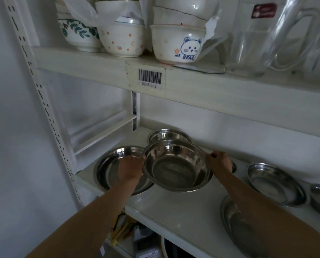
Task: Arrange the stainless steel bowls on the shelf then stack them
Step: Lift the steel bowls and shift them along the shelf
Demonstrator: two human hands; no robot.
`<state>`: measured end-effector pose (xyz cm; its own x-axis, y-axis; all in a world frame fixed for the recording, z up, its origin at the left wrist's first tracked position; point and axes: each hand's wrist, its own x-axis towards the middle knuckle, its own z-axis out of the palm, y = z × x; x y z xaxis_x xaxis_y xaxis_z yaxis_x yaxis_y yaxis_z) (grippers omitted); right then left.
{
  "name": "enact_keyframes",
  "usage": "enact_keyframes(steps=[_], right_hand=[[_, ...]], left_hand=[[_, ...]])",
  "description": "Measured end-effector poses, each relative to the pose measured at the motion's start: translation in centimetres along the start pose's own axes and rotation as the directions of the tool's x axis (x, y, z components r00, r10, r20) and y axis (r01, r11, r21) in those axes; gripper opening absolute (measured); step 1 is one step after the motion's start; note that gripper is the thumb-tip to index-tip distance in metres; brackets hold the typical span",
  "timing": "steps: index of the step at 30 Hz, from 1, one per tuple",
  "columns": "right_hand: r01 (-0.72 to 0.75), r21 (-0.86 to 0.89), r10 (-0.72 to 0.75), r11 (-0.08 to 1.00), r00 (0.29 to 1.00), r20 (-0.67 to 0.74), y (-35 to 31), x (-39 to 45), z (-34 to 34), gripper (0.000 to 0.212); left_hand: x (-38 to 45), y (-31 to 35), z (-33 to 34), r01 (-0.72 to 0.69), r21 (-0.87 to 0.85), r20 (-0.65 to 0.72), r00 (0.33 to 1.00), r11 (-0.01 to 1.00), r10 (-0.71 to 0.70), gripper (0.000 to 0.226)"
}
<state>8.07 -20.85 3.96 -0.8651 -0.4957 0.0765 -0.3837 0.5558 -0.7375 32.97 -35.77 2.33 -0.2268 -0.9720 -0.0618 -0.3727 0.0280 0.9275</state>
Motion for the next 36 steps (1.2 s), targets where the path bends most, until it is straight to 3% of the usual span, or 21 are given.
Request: enact_keyframes(steps=[4,8,13,18,22,28,36], right_hand=[[-0.014,0.005,0.014,1.000,1.000,-0.006,1.5,-0.7,-1.6,0.031],[0.034,0.007,-0.034,0.999,0.999,-0.024,2.8,-1.4,-2.8,0.028],[0.015,-0.042,-0.016,0.999,0.999,-0.028,4.5,-1.7,-3.2,0.022],[-0.082,-0.051,0.082,0.995,0.997,0.000,5.8,-2.1,-2.8,0.029],[-0.126,-0.063,0.129,0.990,0.990,0.052,7.1,-2.3,-2.3,0.040],[-0.153,-0.039,0.156,0.987,0.985,0.070,8.2,-2.6,-2.1,0.031],[-0.182,-0.104,0.192,0.978,0.977,0.094,8.7,-2.7,-1.5,0.030]], left_hand=[[-1.7,0.0,1.7,-0.030,0.109,-0.004,1.000,0.994,0.031,0.038],[-3.1,-0.5,3.1,0.003,-0.041,0.029,1.000,0.999,-0.002,0.034],[-3.7,-1.6,4.1,0.016,-0.078,0.068,0.998,0.997,-0.010,0.034],[-3.7,-2.8,5.0,-0.029,-0.007,0.065,0.997,1.000,0.030,0.036],[-3.8,-3.1,5.5,-0.025,0.087,0.024,0.999,0.996,0.023,0.051],[1.3,-8.7,8.7,-0.007,0.267,0.007,1.000,0.964,0.005,0.075],[-0.3,-7.4,8.1,-0.065,0.382,0.038,0.998,0.922,0.055,0.074]])
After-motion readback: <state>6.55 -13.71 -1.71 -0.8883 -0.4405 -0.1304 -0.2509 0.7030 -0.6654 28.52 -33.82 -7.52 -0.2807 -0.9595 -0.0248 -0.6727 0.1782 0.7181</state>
